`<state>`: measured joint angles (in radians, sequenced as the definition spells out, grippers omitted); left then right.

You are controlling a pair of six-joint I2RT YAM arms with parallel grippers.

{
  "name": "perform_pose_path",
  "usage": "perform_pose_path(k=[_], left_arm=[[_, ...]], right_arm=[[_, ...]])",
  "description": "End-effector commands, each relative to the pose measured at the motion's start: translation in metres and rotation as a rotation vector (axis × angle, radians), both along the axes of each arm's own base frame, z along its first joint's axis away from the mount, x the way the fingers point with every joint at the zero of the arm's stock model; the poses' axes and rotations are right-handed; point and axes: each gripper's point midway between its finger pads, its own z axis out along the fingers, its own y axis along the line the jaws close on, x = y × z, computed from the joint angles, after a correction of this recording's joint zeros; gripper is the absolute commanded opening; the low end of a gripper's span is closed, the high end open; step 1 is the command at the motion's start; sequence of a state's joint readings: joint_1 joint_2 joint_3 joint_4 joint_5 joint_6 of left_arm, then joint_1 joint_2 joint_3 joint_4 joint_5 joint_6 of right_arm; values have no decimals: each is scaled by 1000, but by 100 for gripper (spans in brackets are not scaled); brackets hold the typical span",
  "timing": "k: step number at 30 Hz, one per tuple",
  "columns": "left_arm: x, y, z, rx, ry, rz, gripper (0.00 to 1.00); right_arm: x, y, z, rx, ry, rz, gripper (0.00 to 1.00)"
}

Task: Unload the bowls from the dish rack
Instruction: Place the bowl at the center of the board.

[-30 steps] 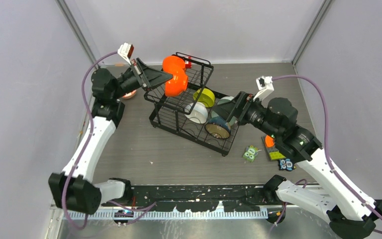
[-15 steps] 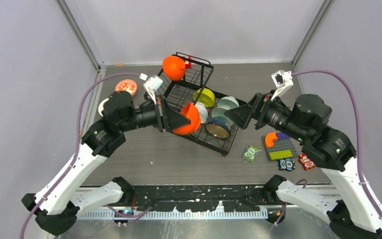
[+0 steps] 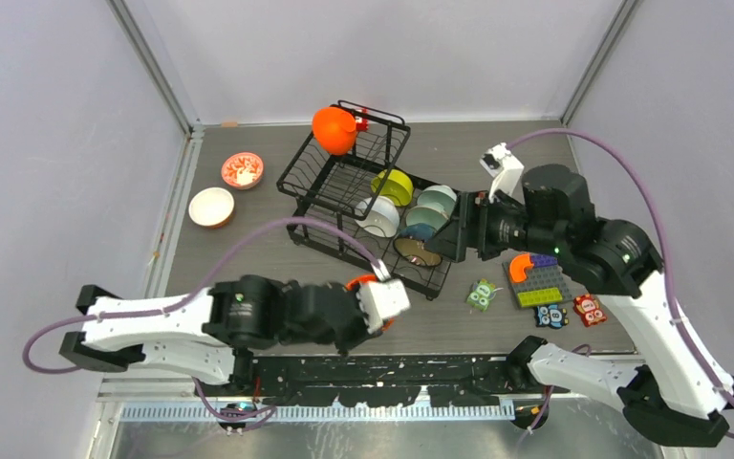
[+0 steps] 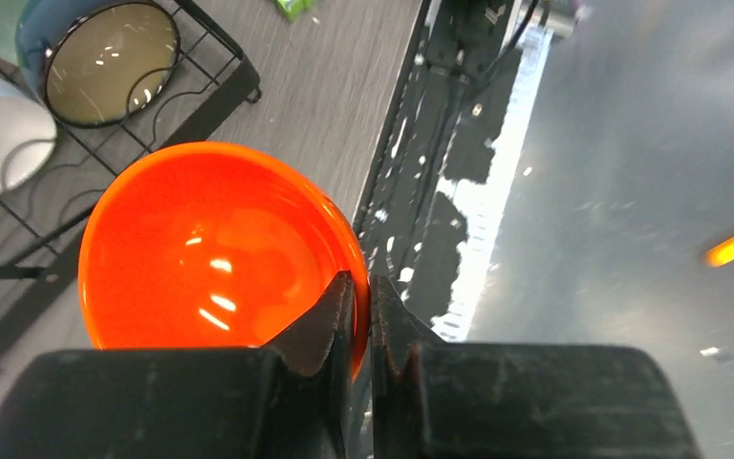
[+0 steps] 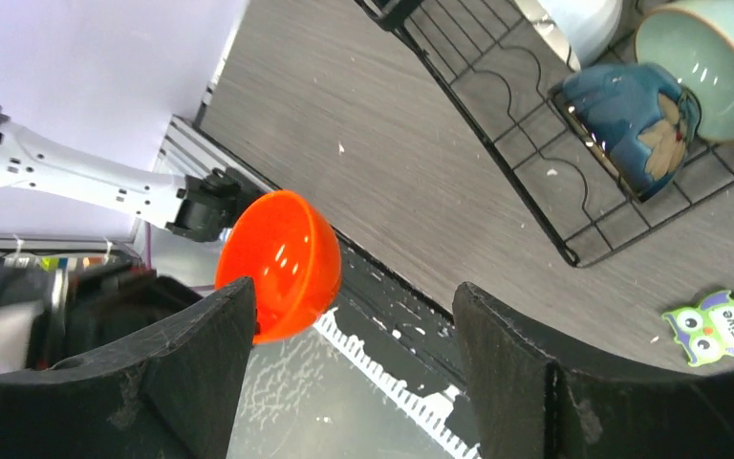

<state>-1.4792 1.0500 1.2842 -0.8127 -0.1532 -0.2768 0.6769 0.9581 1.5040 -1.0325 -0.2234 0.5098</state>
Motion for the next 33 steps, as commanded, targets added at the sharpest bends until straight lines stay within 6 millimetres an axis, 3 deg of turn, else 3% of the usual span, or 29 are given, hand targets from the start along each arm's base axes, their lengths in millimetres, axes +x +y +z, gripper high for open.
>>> perform_pose_path(k=[1, 6, 12, 25, 33], left_arm=[[13, 1, -9, 145, -319, -30, 0], [8, -1, -18, 165, -395, -107, 0], [3, 5, -32, 180, -446, -205, 0], [-4, 11, -40, 211, -422, -241, 0], [-6, 15, -43, 210, -404, -235, 0]], right_arm=[[-11, 2, -2, -43, 59, 48, 78], [-22, 6, -32, -211, 89, 74, 78], [-36, 32, -60, -336, 104, 143, 77], [-17, 89, -80, -379, 87, 147, 70], [-18, 106, -94, -435, 81, 169, 56]])
